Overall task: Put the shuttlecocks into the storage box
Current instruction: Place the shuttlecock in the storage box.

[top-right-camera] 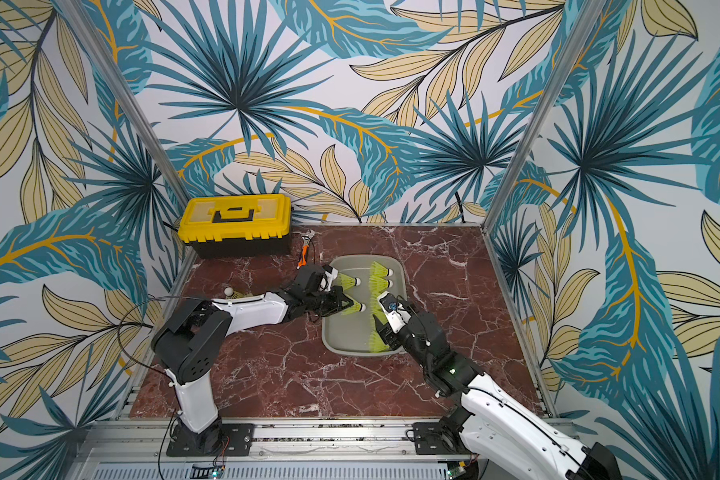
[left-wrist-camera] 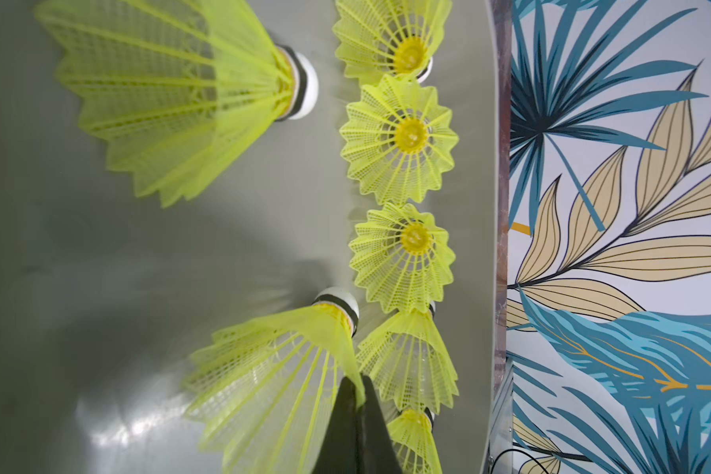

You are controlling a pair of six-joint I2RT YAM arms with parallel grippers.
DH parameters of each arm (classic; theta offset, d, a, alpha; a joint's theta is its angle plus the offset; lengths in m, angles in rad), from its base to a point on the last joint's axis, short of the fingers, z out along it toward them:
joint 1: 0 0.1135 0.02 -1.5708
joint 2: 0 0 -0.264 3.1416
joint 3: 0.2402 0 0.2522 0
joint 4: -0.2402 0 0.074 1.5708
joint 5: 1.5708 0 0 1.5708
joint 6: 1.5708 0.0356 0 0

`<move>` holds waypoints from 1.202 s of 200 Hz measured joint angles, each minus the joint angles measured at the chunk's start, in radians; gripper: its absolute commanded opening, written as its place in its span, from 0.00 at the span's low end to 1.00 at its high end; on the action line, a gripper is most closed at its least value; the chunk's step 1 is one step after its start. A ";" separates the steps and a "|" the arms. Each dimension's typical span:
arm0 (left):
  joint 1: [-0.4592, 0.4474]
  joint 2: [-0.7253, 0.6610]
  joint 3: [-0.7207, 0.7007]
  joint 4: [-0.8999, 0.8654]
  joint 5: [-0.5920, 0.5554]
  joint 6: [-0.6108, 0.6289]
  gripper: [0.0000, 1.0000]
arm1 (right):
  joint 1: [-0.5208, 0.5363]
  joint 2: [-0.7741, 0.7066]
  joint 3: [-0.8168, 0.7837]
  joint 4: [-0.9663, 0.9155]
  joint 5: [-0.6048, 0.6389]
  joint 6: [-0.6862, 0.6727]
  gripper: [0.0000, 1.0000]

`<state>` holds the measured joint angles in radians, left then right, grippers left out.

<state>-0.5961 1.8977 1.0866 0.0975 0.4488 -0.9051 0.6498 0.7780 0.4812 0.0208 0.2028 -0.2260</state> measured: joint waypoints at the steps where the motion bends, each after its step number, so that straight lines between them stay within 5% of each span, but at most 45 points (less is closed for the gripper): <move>1: 0.001 0.001 0.001 -0.001 0.000 0.000 0.00 | 0.000 0.000 0.000 0.000 0.000 0.000 0.70; 240: 0.060 0.085 0.216 -0.207 -0.053 0.124 0.00 | 0.000 -0.015 -0.044 -0.004 0.035 0.024 0.70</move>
<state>-0.5365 1.9823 1.3025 -0.1093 0.3962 -0.7807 0.6498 0.7628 0.4374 0.0166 0.2382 -0.2016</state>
